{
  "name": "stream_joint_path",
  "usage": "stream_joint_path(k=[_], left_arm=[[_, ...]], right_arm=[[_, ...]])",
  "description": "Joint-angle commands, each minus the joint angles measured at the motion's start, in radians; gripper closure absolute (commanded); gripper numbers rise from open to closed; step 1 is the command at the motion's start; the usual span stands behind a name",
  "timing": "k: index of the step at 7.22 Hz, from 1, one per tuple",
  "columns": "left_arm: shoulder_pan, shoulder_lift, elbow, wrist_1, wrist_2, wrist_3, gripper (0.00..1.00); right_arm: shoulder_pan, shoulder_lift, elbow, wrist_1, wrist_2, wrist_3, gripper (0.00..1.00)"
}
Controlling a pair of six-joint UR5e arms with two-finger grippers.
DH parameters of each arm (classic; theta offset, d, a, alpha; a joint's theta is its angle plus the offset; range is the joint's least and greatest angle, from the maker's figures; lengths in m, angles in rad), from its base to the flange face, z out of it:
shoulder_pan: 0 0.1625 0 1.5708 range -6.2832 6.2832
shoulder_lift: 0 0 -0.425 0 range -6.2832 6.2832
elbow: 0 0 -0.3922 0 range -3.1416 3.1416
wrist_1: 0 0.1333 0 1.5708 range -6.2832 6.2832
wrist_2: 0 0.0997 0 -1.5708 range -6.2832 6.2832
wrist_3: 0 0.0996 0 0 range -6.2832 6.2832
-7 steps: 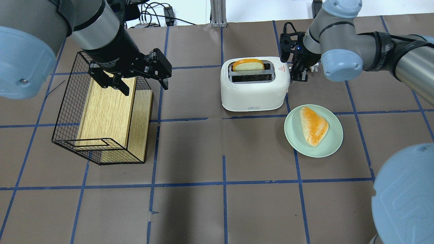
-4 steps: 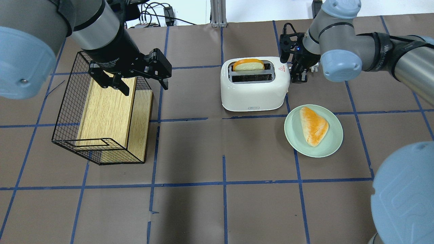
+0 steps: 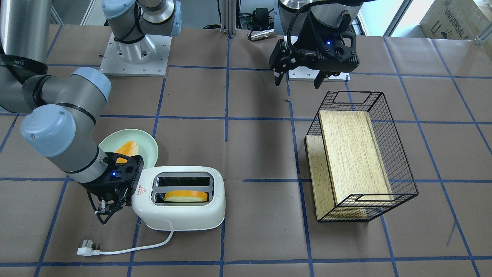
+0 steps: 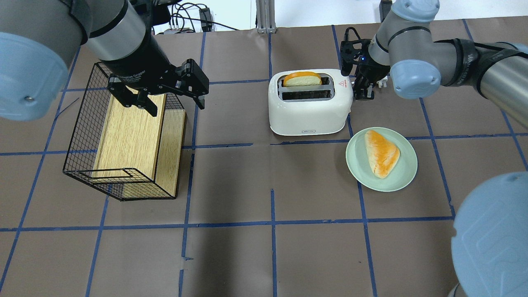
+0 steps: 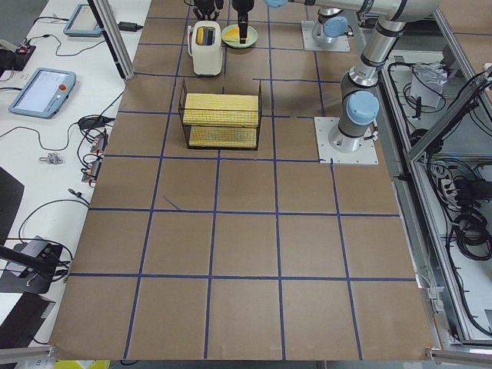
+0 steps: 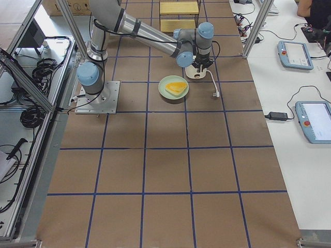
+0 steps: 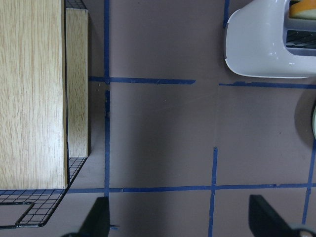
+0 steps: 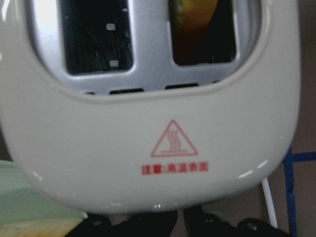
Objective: Press toaster with right arm
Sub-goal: 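Lift the right gripper up off the toaster lever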
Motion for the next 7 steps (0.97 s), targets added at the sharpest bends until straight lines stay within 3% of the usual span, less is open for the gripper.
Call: stream_joint_path(k=[1,3,4,5,7], left_arm=[[0.000,0.000,0.000,0.000,0.000,0.000,0.00],[0.000,0.000,0.000,0.000,0.000,0.000,0.00],[0.000,0.000,0.000,0.000,0.000,0.000,0.00],[0.000,0.000,0.000,0.000,0.000,0.000,0.00],[0.000,0.000,0.000,0.000,0.000,0.000,0.00]], right_arm=[[-0.024,-0.019,-0.067,0.035,-0.016,-0.057,0.77],[-0.043,-0.071,-0.075,0.095,-0.045,-0.039,0.37],[-0.044,-0.099,-0.073,0.114,-0.039,-0.007,0.02],[-0.044,-0.130,-0.073,0.136,-0.039,0.040,0.00],[-0.037,-0.197,-0.067,0.208,-0.033,0.408,0.00]])
